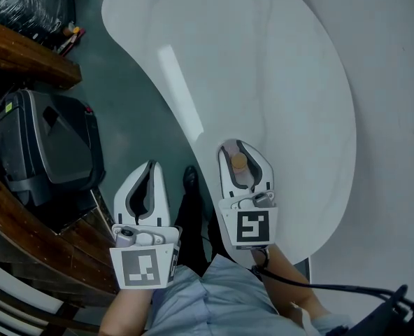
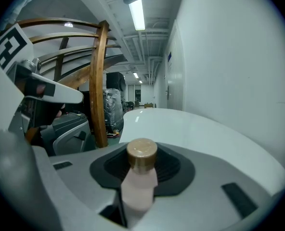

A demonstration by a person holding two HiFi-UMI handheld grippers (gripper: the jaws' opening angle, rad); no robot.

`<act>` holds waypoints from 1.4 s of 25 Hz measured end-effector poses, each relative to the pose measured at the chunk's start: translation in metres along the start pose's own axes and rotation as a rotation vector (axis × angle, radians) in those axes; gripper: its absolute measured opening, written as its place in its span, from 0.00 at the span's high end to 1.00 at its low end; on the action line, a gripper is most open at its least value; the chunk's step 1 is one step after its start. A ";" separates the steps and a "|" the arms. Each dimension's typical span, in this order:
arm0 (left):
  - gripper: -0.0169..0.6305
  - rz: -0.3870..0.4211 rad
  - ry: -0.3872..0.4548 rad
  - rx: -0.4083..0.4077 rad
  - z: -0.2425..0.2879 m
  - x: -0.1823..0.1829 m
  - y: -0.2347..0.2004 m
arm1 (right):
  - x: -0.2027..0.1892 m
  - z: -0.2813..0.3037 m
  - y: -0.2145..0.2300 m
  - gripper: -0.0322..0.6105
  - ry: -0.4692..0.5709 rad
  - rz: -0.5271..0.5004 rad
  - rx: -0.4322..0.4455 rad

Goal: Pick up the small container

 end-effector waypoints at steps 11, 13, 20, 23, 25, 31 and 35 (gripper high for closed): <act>0.97 -0.069 0.047 -0.005 -0.020 0.018 0.013 | 0.011 -0.014 0.001 0.78 -0.008 0.016 0.023; 0.97 -0.066 0.070 -0.007 -0.025 0.023 0.016 | 0.024 -0.021 0.004 0.78 0.035 0.008 0.026; 0.98 -0.049 0.190 -0.011 -0.051 0.051 0.036 | 0.072 -0.072 0.014 0.78 0.066 0.043 0.032; 0.97 -0.027 0.252 -0.018 -0.060 0.066 0.048 | 0.094 -0.094 0.019 0.78 0.175 0.019 0.038; 0.98 -0.010 0.287 -0.021 -0.064 0.075 0.055 | 0.108 -0.107 0.023 0.78 0.206 0.002 0.029; 0.98 0.004 0.349 -0.018 -0.079 0.096 0.070 | 0.134 -0.139 0.034 0.78 0.219 -0.009 -0.010; 0.97 0.015 0.383 -0.023 -0.085 0.105 0.075 | 0.136 -0.151 0.038 0.78 0.243 -0.011 -0.018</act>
Point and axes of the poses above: the fingertips, and each gripper's own axes: z forward along the fingers, y to its right, x out of its top, the point moved 10 cm from there along -z, backward along the fingers, and after that the axes turned 12 degrees about -y, right-handed, at the moved point
